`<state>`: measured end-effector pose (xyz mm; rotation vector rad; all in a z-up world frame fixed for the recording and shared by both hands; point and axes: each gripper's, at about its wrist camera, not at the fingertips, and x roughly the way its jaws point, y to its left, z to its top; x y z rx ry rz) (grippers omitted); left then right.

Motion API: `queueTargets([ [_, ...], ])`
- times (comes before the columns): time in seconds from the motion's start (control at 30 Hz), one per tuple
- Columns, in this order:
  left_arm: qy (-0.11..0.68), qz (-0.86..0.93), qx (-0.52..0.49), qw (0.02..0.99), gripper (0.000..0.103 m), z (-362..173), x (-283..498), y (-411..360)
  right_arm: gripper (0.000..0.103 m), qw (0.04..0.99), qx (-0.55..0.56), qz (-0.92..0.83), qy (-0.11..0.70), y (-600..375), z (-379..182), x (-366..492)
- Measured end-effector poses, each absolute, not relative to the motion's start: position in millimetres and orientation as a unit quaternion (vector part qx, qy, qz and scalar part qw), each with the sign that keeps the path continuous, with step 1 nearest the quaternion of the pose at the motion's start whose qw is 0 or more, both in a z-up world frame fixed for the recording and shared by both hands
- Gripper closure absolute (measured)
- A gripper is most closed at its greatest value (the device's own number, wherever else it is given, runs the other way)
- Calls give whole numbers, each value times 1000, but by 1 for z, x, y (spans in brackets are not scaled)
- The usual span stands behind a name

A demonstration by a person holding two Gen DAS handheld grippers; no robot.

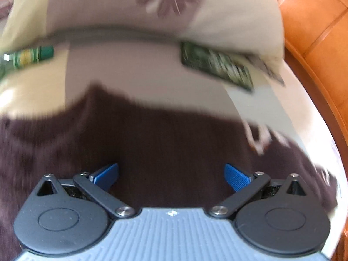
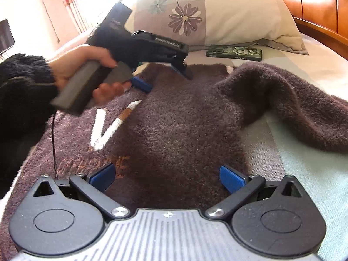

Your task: Fold clothes

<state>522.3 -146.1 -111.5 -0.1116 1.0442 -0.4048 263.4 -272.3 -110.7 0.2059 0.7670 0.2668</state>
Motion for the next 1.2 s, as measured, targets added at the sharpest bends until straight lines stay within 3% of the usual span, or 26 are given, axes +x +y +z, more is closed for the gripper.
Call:
queueTargets([
  [0.23, 450, -134, -66, 880, 1, -109, 549, -154, 0, 914, 104, 121, 372, -273, -114, 270],
  [0.5, 468, -199, -39, 860, 1, -66, 491, -116, 0, 920, 92, 113, 364, -275, -111, 274],
  [0.77, 507, -196, -14, 839, 1, -91, 436, -62, 0, 923, 59, 122, 360, -273, -113, 273],
  [1.03, 517, -2, -53, 854, 2, -114, 437, 58, 0, 918, 60, 135, 368, -279, -118, 268],
  [1.13, 486, -38, -140, 862, 4, -108, 419, 97, 0, 919, 76, 130, 364, -280, -118, 271],
  [1.2, 481, -52, -147, 863, 4, -96, 407, 98, 0, 920, 85, 124, 363, -279, -118, 272],
])
